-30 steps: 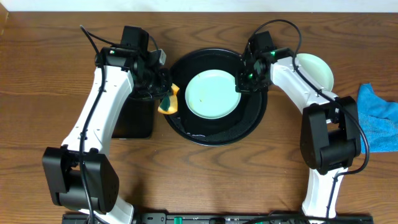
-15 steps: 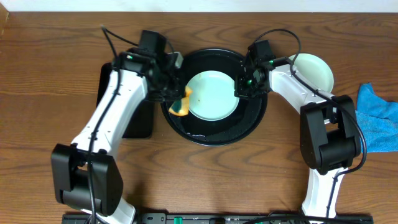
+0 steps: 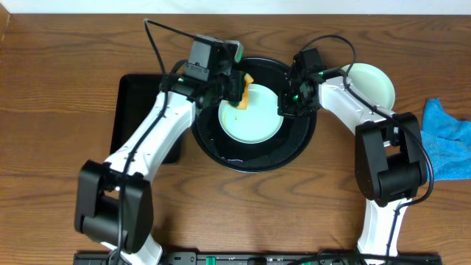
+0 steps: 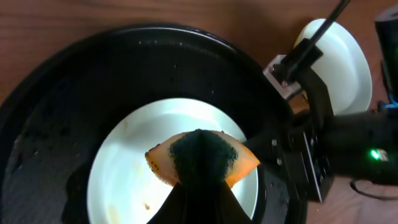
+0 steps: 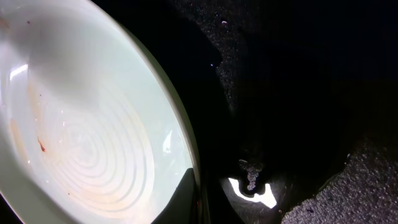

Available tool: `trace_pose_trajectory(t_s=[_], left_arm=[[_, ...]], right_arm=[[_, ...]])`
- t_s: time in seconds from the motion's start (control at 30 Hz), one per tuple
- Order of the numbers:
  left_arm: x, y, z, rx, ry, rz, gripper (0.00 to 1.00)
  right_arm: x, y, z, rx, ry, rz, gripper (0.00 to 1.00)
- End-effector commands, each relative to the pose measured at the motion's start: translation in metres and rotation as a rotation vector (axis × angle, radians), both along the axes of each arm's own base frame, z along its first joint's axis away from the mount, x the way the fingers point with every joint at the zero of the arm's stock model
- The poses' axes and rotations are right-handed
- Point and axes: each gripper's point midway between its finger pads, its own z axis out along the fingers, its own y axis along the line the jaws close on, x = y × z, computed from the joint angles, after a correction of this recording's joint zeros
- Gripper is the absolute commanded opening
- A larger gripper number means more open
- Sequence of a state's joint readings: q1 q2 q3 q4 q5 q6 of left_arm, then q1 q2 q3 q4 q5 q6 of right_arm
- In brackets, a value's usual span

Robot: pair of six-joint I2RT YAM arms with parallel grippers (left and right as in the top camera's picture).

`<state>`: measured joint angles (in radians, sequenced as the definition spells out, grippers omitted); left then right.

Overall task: Clean dirty plates on tray and stack at the side
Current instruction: 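Lower the green plate into the round tray and scrub it again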

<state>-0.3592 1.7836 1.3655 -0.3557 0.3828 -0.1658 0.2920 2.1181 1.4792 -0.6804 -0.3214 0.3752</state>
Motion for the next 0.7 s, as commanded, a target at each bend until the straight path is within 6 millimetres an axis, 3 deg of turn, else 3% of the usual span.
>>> trace_pose_trajectory(t_s=[0.0, 0.1, 0.23, 0.53, 0.67], left_arm=[[0.005, -0.003, -0.028, 0.001, 0.063, 0.044, 0.08], [0.004, -0.008, -0.048, -0.032, 0.145, 0.066, 0.07], [-0.014, -0.012, -0.050, -0.089, 0.334, 0.088, 0.07], [-0.042, -0.007, 0.018, -0.091, 0.512, 0.062, 0.07], [-0.055, -0.003, 0.023, -0.068, 0.570, 0.067, 0.07]], right_arm=[[0.000, -0.005, -0.002, -0.010, 0.001, -0.001, 0.01], [0.000, -0.005, -0.002, -0.010, 0.000, 0.000, 0.01], [-0.001, -0.004, -0.002, -0.011, 0.000, 0.004, 0.01], [-0.001, -0.003, -0.002, -0.011, 0.000, 0.008, 0.01], [-0.002, -0.003, -0.002, -0.011, 0.000, 0.008, 0.01]])
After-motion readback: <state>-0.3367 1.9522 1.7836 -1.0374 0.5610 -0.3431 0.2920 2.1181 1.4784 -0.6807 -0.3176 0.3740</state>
